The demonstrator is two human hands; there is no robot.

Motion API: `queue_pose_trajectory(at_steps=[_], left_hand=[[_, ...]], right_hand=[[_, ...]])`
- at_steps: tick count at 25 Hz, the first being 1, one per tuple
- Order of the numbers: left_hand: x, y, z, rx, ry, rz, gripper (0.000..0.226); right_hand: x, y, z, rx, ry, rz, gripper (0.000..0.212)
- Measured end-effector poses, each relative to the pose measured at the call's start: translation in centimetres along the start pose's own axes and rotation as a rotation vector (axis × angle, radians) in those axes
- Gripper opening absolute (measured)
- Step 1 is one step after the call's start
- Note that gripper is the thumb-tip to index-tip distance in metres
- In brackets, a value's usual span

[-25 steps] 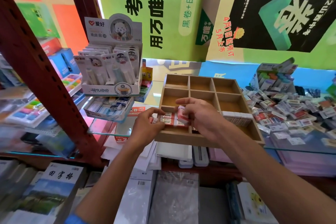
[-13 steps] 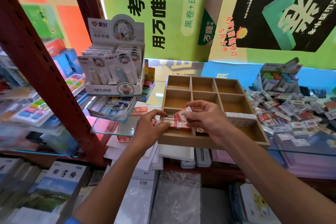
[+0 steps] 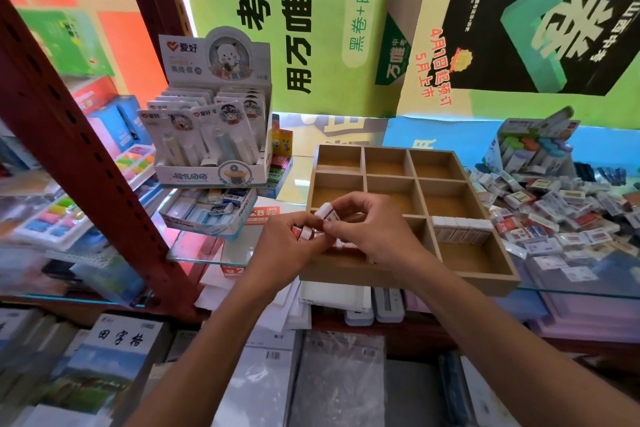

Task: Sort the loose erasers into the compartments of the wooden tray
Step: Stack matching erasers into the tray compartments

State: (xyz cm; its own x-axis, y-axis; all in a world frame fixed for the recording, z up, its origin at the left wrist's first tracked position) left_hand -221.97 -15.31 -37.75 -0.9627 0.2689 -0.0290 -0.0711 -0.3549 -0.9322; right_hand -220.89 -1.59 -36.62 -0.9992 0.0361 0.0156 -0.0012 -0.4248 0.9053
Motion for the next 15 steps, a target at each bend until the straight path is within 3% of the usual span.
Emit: queue_pose_trajectory(at_steps=[4, 9, 15], left_hand=[[-0.6, 0.3, 0.5, 0.006, 0.014, -0.003, 0.016], [-0.3, 5.1, 3.6, -0.441, -0.164, 0.272, 0.03], [-0.7, 4.6, 2.2, -0.708, -0.114, 0.262, 0.037]], right_hand=[[0.5, 0.5, -0.2, -0.186, 0.133, 0.067, 0.028], [1.0, 0.7, -3.2, -0.59, 0.373, 0.204, 0.019], [1.1, 1.6, -5.4, -0.869, 0.389, 0.444, 0.015]])
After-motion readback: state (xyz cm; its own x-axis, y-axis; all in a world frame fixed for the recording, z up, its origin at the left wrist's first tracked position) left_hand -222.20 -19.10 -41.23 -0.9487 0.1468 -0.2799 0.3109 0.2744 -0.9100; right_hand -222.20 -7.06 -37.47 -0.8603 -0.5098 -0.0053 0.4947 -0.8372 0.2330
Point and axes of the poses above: each hand's wrist, its own x-axis towards the middle knuckle, its own z-axis out of the back of the hand, y = z × x, the point moved 10 cm from there along x, towards the middle knuckle, and after that the axes turned 1 degree about y, right-handed, at the moved point
